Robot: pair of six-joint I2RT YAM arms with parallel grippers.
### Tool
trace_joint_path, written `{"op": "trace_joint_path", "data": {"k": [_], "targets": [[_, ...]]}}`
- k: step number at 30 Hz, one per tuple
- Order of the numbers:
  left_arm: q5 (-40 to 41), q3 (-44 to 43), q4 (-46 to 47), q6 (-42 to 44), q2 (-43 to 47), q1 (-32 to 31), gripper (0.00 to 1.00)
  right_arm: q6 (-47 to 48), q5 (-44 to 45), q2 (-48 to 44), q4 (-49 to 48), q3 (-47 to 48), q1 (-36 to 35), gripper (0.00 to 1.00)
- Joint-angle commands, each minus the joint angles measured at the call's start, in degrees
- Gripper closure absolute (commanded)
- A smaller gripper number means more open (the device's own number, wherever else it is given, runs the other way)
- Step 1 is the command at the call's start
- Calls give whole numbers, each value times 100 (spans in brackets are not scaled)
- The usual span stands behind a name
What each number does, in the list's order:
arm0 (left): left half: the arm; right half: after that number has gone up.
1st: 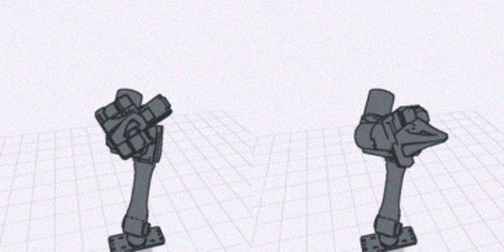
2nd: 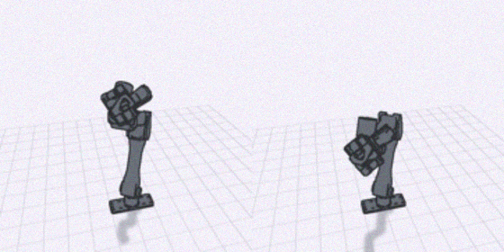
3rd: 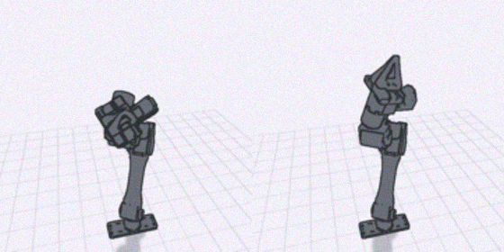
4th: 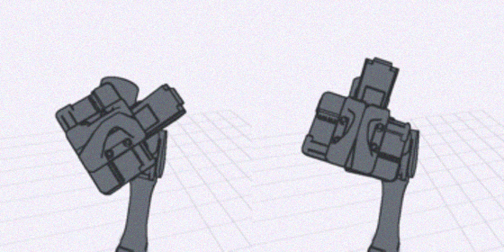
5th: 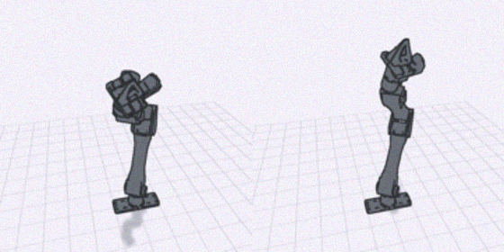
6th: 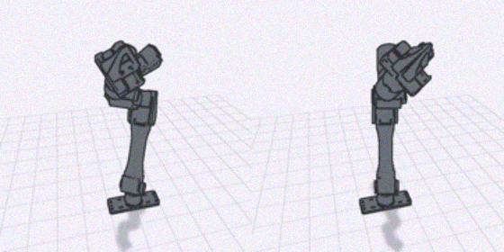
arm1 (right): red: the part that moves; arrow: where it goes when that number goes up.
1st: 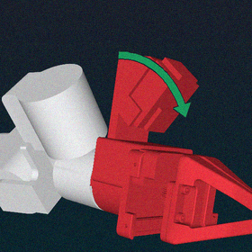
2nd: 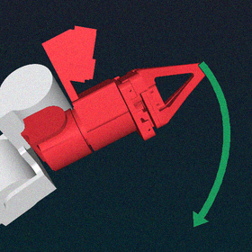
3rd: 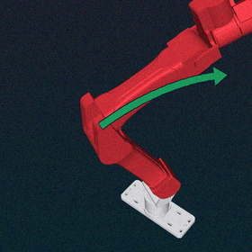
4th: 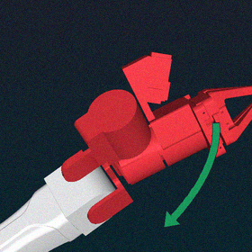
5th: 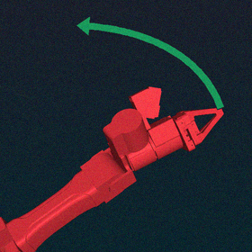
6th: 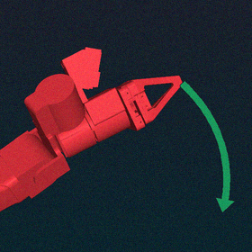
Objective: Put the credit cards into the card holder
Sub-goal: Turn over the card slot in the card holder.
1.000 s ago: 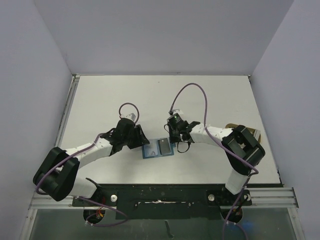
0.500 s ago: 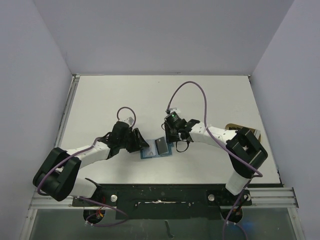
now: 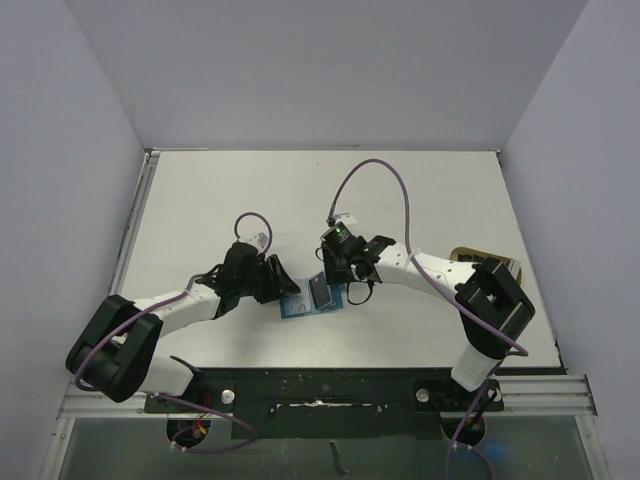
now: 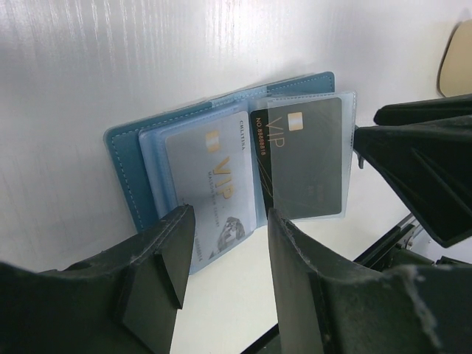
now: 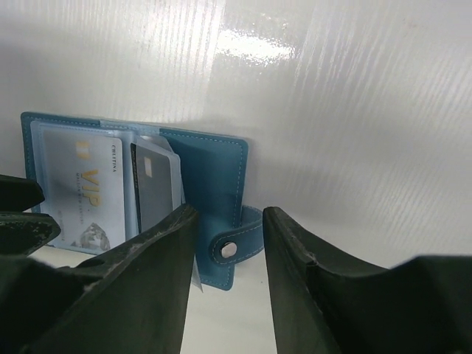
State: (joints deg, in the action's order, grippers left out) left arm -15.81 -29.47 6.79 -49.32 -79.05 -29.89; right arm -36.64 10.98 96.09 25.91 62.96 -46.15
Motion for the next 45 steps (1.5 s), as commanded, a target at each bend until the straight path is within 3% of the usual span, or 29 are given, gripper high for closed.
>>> {"op": "trace_joint_path", "data": {"k": [1, 19, 27, 45], "targets": [[-42, -50, 306, -12, -38, 36, 57, -45, 593, -337, 298, 458, -161, 58], [131, 41, 382, -13, -34, 36, 57, -58, 119, 203, -359, 80, -176, 53], [198, 44, 400, 36, -104, 30, 57, -301, 72, 469, -597, -372, -191, 59], [-9, 7, 664, 26, -304, 27, 57, -397, 53, 513, -684, -485, -252, 60]]}}
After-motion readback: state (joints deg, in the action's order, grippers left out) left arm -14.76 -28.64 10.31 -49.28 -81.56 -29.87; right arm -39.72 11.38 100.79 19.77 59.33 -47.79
